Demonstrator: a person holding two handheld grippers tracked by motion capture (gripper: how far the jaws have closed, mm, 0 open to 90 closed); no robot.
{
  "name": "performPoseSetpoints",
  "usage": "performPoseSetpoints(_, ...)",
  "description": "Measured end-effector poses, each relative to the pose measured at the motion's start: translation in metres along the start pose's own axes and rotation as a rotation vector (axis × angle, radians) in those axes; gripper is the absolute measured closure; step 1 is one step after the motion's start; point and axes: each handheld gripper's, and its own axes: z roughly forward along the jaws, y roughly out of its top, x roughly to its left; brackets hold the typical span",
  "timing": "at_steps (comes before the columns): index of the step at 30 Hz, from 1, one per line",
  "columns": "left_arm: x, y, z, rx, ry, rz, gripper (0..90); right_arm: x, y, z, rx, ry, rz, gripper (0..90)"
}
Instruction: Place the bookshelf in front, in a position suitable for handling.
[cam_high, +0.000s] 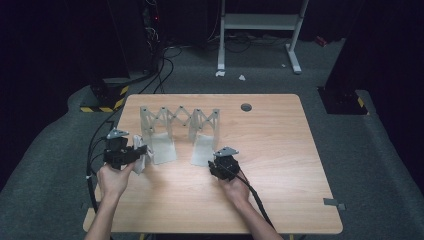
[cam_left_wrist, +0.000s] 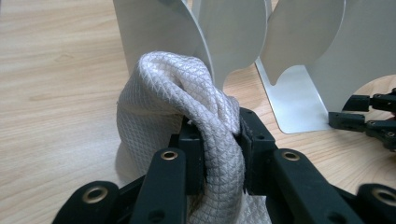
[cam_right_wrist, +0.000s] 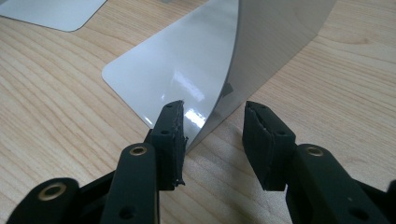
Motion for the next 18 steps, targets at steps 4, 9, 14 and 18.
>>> performPoseSetpoints(4,0.012,-0.008,0.018,0.038,-0.028,-0.057,74.0,0.0,0.0,0.0,0.0,0.002,0.0,58.9)
performPoseSetpoints(9,0.017,-0.03,0.056,0.148,0.01,-0.065,74.1,0.0,0.0,0.0,0.0,0.002,0.0,58.8)
performPoseSetpoints(14,0.017,-0.04,0.077,0.163,0.045,-0.098,73.9,0.0,0.0,0.0,0.001,0.003,-0.001,58.4)
performPoseSetpoints(18,0.014,-0.039,0.08,0.153,0.068,-0.117,70.1,0.0,0.0,0.0,0.001,0.001,-0.002,56.8)
